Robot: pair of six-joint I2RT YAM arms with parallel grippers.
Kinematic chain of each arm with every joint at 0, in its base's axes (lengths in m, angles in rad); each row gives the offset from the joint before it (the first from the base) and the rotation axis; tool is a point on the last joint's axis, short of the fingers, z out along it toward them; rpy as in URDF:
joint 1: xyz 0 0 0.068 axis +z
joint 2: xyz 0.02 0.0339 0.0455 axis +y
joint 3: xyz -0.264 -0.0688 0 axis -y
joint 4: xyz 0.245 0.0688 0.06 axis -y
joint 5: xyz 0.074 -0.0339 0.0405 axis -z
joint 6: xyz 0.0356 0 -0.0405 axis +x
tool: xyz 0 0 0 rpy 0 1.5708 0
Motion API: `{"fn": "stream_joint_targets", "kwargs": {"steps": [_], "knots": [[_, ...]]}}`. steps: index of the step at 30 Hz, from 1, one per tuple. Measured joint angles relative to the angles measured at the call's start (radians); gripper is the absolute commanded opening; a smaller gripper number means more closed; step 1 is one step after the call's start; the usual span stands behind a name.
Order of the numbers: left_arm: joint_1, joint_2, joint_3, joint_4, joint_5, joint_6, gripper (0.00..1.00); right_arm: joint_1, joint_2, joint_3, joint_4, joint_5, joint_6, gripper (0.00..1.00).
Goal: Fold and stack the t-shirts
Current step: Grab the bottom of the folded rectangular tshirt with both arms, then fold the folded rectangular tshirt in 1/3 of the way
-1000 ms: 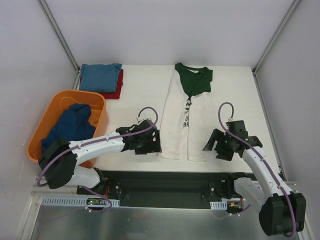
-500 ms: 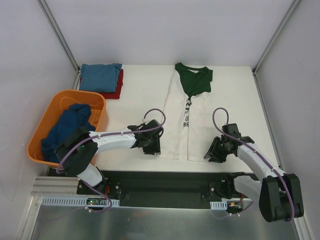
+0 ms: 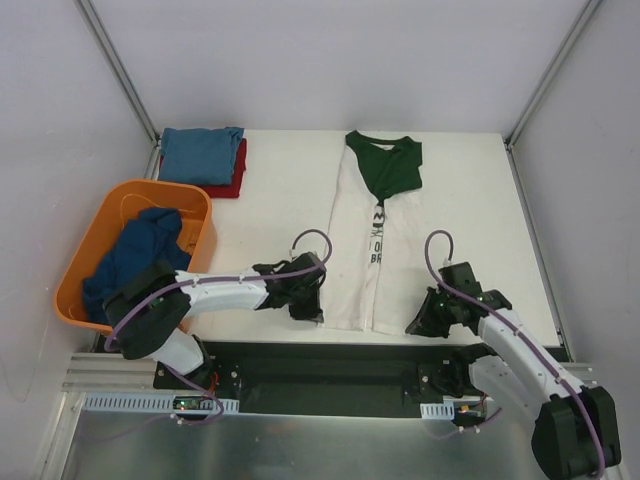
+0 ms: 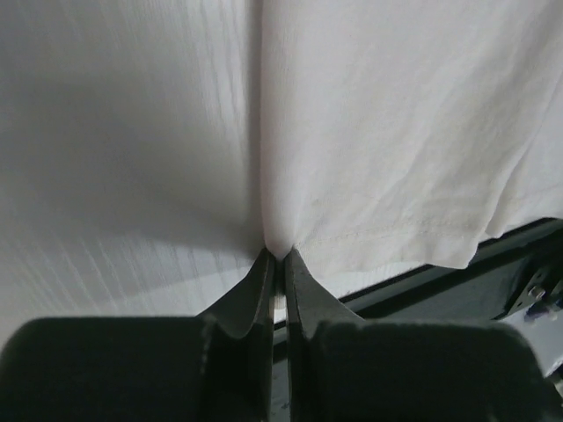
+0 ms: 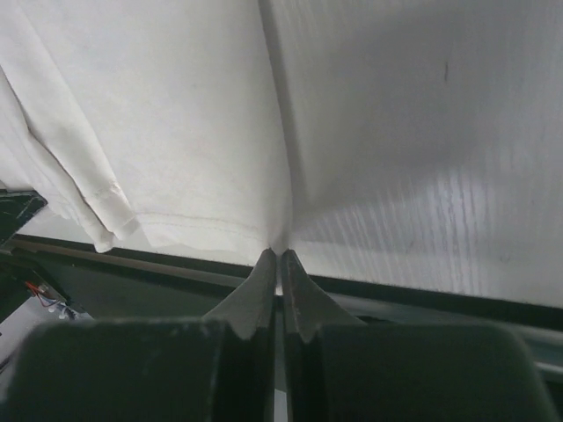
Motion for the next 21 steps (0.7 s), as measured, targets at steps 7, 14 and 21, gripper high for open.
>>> {"fn": "stream_joint_targets", "kwargs": {"steps": [7,14,21], "knots": [[-0.119,-0.180,-0.153,-0.010,0.002,-0.072,0.00,0.089,-0.259,-0.043,-0.179,-0.001,0.092,0.01],[-0.177,-0.355,-0.175,-0.022,-0.005,-0.078,0.00,0.117,-0.428,-0.008,-0.292,-0.003,0.115,0.01],[-0.173,-0.377,-0.115,-0.033,-0.064,-0.037,0.00,0.117,-0.365,0.077,-0.287,-0.023,0.108,0.01]]}}
